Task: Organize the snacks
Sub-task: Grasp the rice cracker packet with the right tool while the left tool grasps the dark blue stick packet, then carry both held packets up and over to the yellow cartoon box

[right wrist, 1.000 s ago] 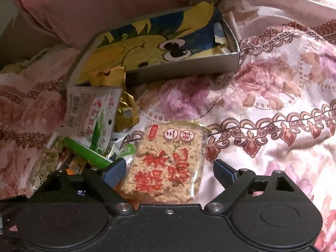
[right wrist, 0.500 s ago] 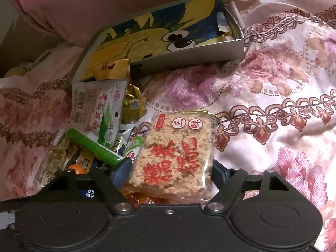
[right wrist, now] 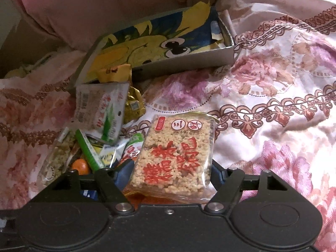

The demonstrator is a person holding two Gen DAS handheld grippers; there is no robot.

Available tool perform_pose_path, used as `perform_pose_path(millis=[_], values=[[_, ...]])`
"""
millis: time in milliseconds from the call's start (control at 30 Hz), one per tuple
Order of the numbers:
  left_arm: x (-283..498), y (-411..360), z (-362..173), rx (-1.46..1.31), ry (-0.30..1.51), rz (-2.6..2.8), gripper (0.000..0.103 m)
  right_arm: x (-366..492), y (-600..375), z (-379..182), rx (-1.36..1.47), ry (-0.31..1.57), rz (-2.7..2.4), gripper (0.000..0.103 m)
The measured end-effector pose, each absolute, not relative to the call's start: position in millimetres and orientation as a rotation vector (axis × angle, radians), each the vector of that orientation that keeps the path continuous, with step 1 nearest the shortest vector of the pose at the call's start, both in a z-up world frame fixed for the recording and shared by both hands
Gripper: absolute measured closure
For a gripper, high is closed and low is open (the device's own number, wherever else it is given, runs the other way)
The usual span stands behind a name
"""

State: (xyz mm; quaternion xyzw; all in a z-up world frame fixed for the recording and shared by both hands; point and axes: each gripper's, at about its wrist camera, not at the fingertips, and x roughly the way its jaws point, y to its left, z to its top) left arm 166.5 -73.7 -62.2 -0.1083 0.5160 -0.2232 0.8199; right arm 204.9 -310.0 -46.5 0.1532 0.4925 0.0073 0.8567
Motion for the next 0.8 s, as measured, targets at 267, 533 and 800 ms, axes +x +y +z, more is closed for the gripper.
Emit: perform_pose_path(millis=[267,533,800], values=[[145.4,-61.1,-50.7,-0.331,1.176,-0.519,0.069,188.4,-316.6,-29.5,0.347,0.982,0.030,0.027],[128.4,-55.4,-37.4,-0.460,1.156,-0.598,0.070,173.5,-314.3,-4.9,0.255,0.868,0.017,0.027],[115.5,-49.0,-4.8,-0.443,0.982,-0.576,0.070,162.6,-304.3,19.5,0.109,0.729,0.017,0.031]])
